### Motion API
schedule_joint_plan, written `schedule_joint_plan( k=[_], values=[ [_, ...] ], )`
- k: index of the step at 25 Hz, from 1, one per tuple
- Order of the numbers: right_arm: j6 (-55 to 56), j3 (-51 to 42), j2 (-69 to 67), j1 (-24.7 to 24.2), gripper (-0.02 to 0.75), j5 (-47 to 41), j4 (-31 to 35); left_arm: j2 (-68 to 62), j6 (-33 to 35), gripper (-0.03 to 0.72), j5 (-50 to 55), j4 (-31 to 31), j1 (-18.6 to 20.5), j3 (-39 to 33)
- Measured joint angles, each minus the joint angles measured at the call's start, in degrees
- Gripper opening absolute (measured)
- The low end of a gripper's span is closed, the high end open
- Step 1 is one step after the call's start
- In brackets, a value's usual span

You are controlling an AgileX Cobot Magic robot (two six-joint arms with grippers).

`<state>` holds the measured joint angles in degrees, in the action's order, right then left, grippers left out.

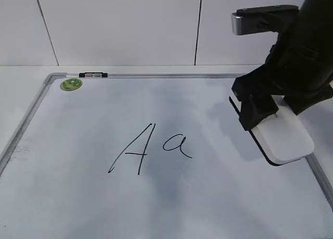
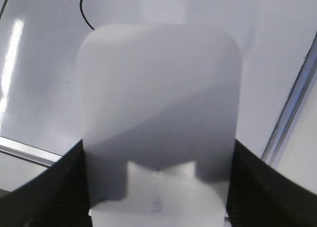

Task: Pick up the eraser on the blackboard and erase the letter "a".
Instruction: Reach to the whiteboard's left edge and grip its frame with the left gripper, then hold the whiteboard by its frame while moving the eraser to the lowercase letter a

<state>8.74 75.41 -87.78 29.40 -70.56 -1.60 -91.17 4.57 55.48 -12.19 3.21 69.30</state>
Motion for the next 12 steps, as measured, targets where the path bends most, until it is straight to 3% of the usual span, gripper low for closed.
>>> schedule_joint_plan(
  k=[12],
  values=[
    [0.00,0.00,0.00,0.00,0.533,0.00,-1.03,-16.10,0.13,0.239,3.42,-0.14,-0.21,7.72]
  ],
)
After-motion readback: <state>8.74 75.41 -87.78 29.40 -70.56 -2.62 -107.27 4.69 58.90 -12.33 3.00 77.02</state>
